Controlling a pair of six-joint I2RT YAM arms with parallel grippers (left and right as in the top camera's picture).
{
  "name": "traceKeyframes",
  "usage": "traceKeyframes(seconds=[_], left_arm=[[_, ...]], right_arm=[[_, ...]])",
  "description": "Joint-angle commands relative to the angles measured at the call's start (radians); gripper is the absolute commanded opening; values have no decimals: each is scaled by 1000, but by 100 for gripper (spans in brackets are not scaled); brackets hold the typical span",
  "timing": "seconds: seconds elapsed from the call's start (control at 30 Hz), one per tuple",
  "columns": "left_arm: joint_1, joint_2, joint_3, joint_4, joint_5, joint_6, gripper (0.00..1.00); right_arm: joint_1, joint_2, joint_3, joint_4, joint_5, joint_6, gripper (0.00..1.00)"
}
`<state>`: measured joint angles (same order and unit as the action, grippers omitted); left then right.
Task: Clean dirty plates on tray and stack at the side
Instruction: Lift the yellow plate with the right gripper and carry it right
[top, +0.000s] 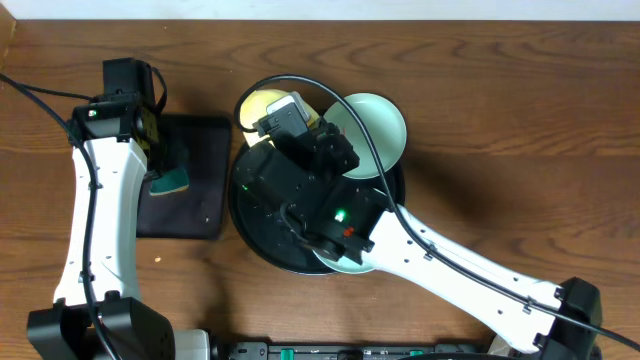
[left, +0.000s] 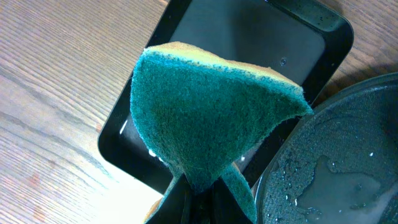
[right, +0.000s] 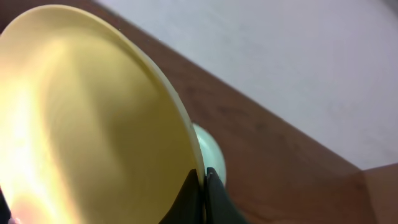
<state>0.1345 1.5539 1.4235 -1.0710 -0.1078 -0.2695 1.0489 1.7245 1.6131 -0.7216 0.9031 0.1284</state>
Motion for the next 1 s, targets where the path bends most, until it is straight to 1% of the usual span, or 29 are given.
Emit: traceKeyframes(seconds=[0.0,0.07,0.27,0.43,0.53,0.57,0.7,0.77,0.9,0.97], left_arm=[[3,-3,24,-2,-8,-2,7],[3,-3,24,-2,-8,-2,8],[3,-3,24,-2,-8,-2,8],[3,-3,24,-2,-8,-2,7],[3,-3,24,-2,-8,-2,7],[3,-3,24,-2,-8,-2,7],[3,-3,24,-2,-8,-2,7],[3,-3,24,-2,-8,-2,7],[3,-3,24,-2,-8,-2,7],[3,-3,24,-2,-8,-2,7]], right_arm=[[-14,53,-48,-1,-85,43,1],[-14,75,-73,6,-116,47,1],[-14,119,-103,5,-133,121,1],[-27,109,-93,39,-79,158,1],[-58,79,-78,46,-89,180,1],[-74,62,-75,45,-117,182,1],[-195,-26,-74,29,-363,202,1],[-305,-80,-74,-1,-556,225,1],[-507,-144,-74,-72,-803,240,1],[-601,-166,-74,-112,-882,242,1]])
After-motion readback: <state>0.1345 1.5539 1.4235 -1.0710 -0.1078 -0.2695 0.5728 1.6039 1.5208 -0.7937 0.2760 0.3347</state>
